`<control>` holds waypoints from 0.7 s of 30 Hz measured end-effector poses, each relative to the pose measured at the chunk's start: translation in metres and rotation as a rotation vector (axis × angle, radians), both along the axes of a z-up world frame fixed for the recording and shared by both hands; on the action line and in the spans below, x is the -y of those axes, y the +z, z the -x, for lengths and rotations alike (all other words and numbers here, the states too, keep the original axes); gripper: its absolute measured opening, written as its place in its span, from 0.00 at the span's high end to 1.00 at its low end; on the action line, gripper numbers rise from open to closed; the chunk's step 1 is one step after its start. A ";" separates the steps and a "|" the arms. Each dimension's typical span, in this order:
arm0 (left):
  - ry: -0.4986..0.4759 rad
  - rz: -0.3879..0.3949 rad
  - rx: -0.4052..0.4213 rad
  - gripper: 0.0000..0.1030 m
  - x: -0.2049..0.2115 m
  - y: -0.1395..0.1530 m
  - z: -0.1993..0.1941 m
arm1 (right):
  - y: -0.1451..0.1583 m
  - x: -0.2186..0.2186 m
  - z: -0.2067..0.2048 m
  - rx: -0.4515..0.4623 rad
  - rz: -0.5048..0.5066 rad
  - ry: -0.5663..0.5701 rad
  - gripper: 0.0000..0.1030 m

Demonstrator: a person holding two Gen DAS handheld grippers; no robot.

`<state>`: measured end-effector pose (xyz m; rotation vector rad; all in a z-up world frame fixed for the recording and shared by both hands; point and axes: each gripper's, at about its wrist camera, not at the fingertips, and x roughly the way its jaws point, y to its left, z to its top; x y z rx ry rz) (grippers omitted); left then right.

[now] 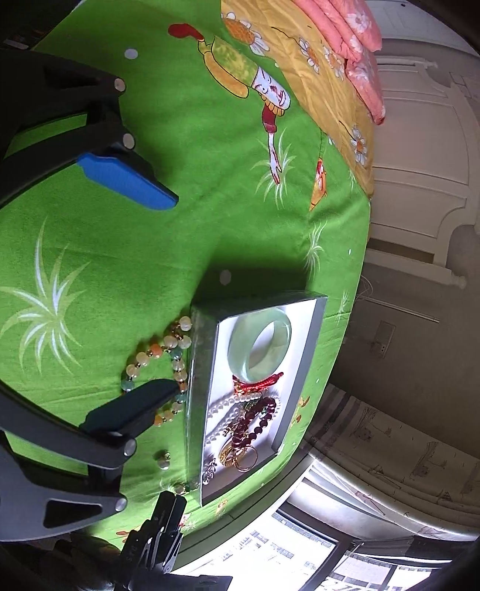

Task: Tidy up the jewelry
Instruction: 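Lift both tools out and move the right tool over the gold ring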

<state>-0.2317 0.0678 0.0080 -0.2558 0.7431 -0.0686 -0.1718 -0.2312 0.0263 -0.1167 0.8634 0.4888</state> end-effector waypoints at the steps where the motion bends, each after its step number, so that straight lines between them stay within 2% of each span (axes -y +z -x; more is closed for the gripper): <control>1: -0.003 -0.010 0.005 0.11 0.002 -0.001 0.002 | 0.001 0.003 -0.001 0.002 -0.013 -0.008 0.63; 6: -0.029 -0.025 0.012 0.11 0.011 -0.005 0.011 | 0.002 0.025 -0.001 0.012 -0.039 -0.079 0.65; 10: -0.049 -0.038 0.006 0.12 0.022 -0.006 0.005 | -0.002 0.036 -0.008 -0.015 -0.063 -0.126 0.65; 15: -0.051 -0.107 -0.047 0.12 0.038 -0.009 -0.013 | -0.003 0.041 -0.011 -0.015 -0.060 -0.172 0.65; 18: -0.047 -0.152 -0.089 0.16 0.044 -0.009 -0.024 | -0.005 0.049 -0.015 -0.031 -0.078 -0.215 0.65; 20: -0.058 -0.179 -0.112 0.22 0.048 -0.008 -0.031 | -0.006 0.051 -0.018 -0.043 -0.069 -0.228 0.65; 21: -0.066 -0.199 -0.124 0.29 0.051 -0.008 -0.035 | -0.007 0.049 -0.020 -0.046 -0.056 -0.228 0.65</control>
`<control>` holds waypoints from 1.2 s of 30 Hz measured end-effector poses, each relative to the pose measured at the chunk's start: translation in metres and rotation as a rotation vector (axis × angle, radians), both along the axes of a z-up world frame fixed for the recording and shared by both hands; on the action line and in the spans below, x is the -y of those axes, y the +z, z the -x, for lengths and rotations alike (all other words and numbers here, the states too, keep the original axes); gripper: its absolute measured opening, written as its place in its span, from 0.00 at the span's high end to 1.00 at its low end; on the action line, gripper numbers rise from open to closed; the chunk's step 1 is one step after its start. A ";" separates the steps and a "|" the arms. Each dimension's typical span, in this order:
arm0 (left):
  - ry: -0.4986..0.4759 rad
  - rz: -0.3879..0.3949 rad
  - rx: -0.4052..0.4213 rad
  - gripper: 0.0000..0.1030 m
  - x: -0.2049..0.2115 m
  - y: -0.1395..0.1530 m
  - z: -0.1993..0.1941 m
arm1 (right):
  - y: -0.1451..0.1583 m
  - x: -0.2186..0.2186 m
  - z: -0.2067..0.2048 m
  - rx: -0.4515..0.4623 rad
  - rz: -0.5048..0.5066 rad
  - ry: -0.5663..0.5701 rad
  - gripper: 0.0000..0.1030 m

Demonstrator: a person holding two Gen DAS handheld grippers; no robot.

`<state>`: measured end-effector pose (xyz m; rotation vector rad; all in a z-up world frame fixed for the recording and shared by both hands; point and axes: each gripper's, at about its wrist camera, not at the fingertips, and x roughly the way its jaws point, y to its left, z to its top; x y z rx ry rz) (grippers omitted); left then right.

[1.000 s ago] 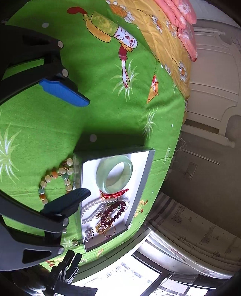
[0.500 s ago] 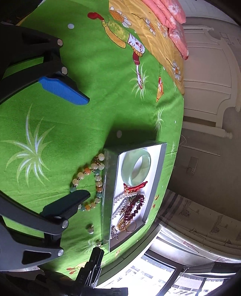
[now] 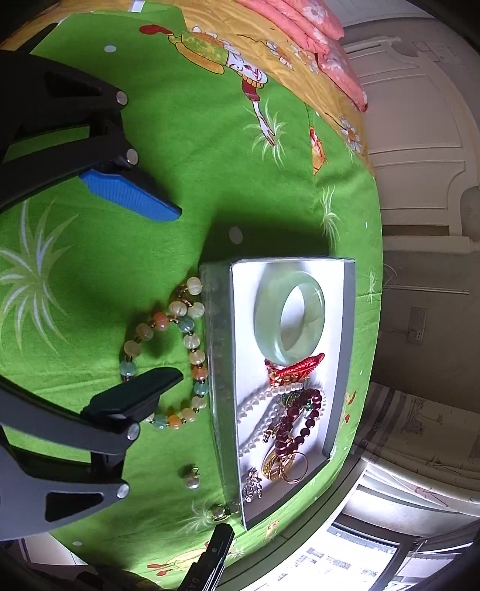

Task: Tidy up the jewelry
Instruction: 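Lift both tools out and move the right tool over the gold ring, then grasp the gold ring with the right tool while the left tool grasps the multicolour bead bracelet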

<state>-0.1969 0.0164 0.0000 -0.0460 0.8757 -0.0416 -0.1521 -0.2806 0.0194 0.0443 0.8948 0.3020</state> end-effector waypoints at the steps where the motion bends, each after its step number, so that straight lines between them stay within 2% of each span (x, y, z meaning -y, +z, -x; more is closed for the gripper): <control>1: -0.002 -0.027 -0.012 0.35 0.004 0.000 -0.004 | -0.001 -0.002 -0.002 -0.006 0.019 0.002 0.65; 2: 0.001 -0.062 -0.019 0.37 0.008 0.000 -0.007 | -0.002 -0.004 -0.003 -0.012 0.033 0.003 0.65; 4: -0.019 -0.066 -0.015 0.51 0.013 0.001 -0.009 | -0.003 -0.006 -0.005 -0.007 0.062 0.007 0.65; 7: -0.055 -0.091 0.016 0.65 0.021 0.000 -0.005 | -0.003 -0.008 -0.006 -0.004 0.105 0.012 0.66; 9: -0.059 -0.105 0.041 0.65 0.024 -0.002 -0.001 | -0.004 -0.011 -0.005 -0.002 0.120 0.032 0.66; 13: -0.060 -0.077 0.050 0.65 0.020 -0.002 -0.002 | -0.003 -0.019 0.000 0.000 0.126 0.081 0.66; 19: -0.061 -0.062 0.052 0.64 0.018 -0.003 -0.002 | 0.001 -0.018 0.007 -0.009 0.087 0.093 0.66; 26: -0.062 -0.065 0.053 0.64 0.017 -0.003 -0.001 | -0.003 -0.036 0.006 0.011 0.179 0.118 0.65; 30: -0.062 -0.065 0.053 0.64 0.017 -0.003 -0.001 | -0.004 -0.037 0.006 0.021 0.190 0.119 0.66; 32: -0.062 -0.065 0.053 0.64 0.017 -0.003 -0.001 | -0.004 -0.036 0.006 0.022 0.182 0.121 0.68; 36: -0.060 -0.063 0.052 0.63 0.017 -0.003 -0.001 | -0.004 -0.038 0.009 0.034 0.188 0.128 0.80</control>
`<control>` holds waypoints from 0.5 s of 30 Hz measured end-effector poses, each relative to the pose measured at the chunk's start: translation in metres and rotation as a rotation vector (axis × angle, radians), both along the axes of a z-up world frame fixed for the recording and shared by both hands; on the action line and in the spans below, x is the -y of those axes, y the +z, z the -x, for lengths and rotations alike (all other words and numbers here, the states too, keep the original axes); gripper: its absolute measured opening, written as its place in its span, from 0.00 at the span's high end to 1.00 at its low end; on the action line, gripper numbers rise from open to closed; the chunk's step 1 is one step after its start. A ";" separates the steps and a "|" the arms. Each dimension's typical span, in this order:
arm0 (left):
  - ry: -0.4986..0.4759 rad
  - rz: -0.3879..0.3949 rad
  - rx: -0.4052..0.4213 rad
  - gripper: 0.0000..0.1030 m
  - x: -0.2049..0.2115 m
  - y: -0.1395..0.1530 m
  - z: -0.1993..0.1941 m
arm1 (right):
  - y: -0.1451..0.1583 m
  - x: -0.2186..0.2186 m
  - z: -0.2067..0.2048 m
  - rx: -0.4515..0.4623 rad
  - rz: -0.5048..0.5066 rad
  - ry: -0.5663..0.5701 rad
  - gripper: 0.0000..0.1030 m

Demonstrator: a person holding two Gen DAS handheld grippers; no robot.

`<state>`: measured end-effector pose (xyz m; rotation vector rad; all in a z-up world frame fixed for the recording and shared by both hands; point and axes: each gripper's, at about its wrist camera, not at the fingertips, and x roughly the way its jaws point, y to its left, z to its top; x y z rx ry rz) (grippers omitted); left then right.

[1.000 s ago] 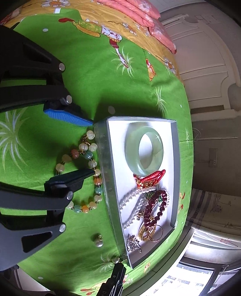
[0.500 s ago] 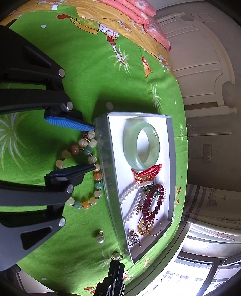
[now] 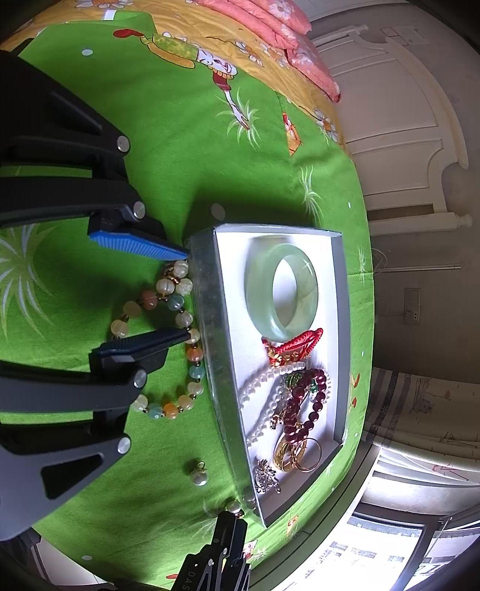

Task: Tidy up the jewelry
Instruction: 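Grasp the gold ring with the right tool while the left tool grasps the multicolour bead bracelet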

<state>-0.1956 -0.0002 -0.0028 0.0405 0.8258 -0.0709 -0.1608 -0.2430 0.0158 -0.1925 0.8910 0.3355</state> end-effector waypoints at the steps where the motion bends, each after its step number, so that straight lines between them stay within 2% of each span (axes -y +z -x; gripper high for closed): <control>1: 0.000 0.000 0.000 0.63 0.000 0.000 0.000 | 0.000 0.000 0.000 0.001 0.000 -0.001 0.80; 9: 0.007 -0.004 -0.001 0.60 0.000 0.000 0.000 | 0.000 0.004 0.001 0.000 -0.029 -0.006 0.80; 12: 0.006 -0.012 0.003 0.60 0.001 0.000 0.001 | 0.002 0.011 0.001 -0.002 -0.074 -0.012 0.80; 14: -0.001 -0.016 0.008 0.67 0.003 0.000 0.003 | 0.005 0.019 0.001 0.002 -0.123 -0.019 0.80; 15: -0.004 -0.024 0.015 0.74 0.004 0.000 0.005 | 0.007 0.022 0.002 0.008 -0.150 -0.022 0.80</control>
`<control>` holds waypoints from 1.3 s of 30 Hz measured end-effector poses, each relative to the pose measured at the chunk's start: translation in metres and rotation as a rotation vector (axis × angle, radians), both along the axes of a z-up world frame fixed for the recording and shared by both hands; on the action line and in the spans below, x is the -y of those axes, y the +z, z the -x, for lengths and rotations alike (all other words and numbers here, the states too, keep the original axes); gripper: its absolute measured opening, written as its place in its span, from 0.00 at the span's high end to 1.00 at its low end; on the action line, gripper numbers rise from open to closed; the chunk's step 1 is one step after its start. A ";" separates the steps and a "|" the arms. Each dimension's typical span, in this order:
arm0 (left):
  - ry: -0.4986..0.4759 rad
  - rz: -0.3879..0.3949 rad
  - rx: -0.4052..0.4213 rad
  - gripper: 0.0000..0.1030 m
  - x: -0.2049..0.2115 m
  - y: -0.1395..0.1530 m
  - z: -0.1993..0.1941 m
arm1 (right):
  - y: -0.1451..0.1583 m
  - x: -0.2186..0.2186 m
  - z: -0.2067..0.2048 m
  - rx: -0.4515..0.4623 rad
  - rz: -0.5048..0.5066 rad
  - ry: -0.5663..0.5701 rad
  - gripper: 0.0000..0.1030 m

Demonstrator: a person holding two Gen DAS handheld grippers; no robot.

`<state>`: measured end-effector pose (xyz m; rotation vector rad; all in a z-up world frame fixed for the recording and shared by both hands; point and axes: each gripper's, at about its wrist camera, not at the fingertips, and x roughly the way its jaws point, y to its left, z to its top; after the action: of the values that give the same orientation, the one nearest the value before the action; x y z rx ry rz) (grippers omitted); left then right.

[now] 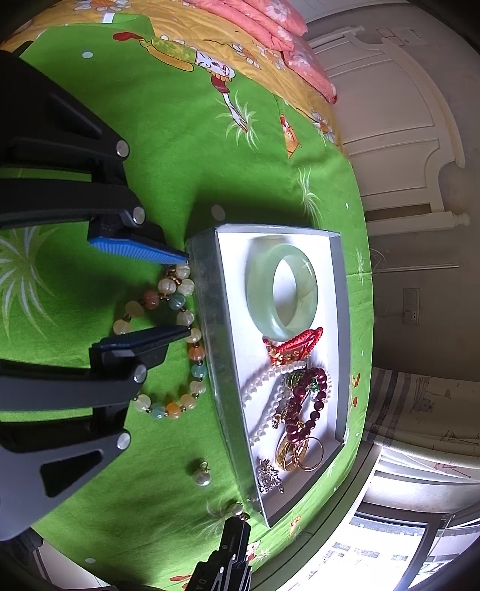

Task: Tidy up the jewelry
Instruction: 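Grasp the gold ring with the right tool while the left tool grasps the multicolour bead bracelet, then lower the ring and bead bracelet into the box and open both tools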

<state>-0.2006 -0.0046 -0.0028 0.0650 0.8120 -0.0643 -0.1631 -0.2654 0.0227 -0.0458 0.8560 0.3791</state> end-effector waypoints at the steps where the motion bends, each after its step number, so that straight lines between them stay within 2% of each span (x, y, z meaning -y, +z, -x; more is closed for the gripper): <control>1: 0.000 -0.001 0.004 0.79 0.000 0.000 0.002 | 0.003 0.004 0.002 0.006 -0.030 -0.001 0.80; 2: -0.001 0.013 0.006 0.89 -0.001 0.000 0.005 | 0.005 0.008 0.003 0.008 -0.063 -0.001 0.80; 3: -0.003 0.046 0.000 0.91 -0.004 0.001 0.007 | 0.007 0.010 0.005 0.010 -0.095 0.000 0.80; 6: -0.014 0.158 -0.010 0.91 -0.014 0.007 0.014 | 0.017 0.011 0.008 0.036 -0.125 0.003 0.80; 14: -0.083 0.282 0.065 0.91 -0.016 0.058 0.009 | 0.040 -0.010 -0.008 0.094 -0.120 0.029 0.80; 23: -0.142 0.277 0.180 0.91 0.009 0.115 -0.034 | 0.025 -0.030 -0.044 0.058 -0.074 -0.005 0.79; 26: -0.141 0.257 0.172 0.91 0.017 0.116 -0.056 | 0.023 -0.028 -0.047 0.050 -0.072 -0.032 0.71; 27: -0.133 0.239 0.164 0.84 0.020 0.113 -0.063 | 0.023 -0.026 -0.046 0.051 -0.080 -0.034 0.60; 28: -0.118 0.215 0.156 0.60 0.023 0.109 -0.067 | 0.025 -0.024 -0.043 0.058 -0.088 -0.034 0.58; 30: -0.104 0.188 0.171 0.39 0.027 0.103 -0.066 | 0.028 -0.020 -0.035 0.071 -0.082 -0.033 0.58; 35: -0.138 0.135 0.154 0.36 0.038 0.083 -0.042 | 0.032 -0.010 -0.004 0.090 -0.083 0.008 0.58; 39: -0.206 0.112 0.123 0.36 0.054 0.064 -0.015 | 0.021 -0.010 0.010 0.056 -0.050 0.046 0.58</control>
<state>-0.1860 -0.0590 0.0609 0.0464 0.6752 -0.2972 -0.1732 -0.2559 0.0438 -0.0296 0.7907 0.4403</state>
